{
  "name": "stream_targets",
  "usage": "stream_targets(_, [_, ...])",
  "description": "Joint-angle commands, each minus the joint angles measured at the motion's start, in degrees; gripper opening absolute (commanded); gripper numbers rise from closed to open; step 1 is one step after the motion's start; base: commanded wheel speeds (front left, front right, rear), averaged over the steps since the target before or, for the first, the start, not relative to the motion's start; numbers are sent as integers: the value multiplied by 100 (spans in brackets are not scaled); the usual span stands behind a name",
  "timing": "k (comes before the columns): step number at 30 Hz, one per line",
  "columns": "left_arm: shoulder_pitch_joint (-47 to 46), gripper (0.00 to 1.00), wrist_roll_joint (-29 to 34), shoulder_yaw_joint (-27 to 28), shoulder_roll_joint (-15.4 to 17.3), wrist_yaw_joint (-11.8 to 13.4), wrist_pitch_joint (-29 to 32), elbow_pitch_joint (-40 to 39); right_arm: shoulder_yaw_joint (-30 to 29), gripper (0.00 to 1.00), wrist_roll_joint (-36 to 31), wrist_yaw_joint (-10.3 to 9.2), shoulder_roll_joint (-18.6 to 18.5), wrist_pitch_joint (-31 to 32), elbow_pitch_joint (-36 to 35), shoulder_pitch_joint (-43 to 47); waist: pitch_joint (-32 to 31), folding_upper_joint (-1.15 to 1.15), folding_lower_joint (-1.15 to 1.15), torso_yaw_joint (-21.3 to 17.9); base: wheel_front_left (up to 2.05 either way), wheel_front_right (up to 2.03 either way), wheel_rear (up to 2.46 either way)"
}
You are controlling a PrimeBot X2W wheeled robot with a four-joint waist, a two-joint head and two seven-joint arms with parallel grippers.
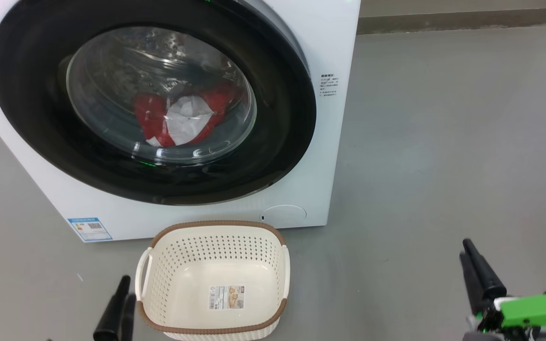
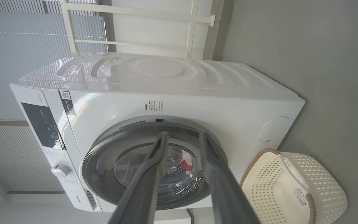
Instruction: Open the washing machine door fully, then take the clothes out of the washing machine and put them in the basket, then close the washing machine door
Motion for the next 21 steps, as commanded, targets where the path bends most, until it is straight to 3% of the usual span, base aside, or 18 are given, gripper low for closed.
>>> stream_targets(1, [2,100,0,0,-1,-1,-1,1,2,100,0,0,1,-1,0,2,0,0,0,0,0,0,0])
stream_targets(8, [32,100,69,-47,1,-3,-115,-81,79,100,-44,0,-5,-112,-45,42,-7,0,13,6,0,0,0])
stream_targets(12, [49,100,180,-68,6,-4,-182,-137,135,100,-162,0,-32,-180,-78,60,2,0,2,9,0,0,0])
stream_targets(21, [71,100,908,-112,32,-8,-336,-231,257,100,-810,0,-112,-332,-145,73,8,0,0,20,0,0,0])
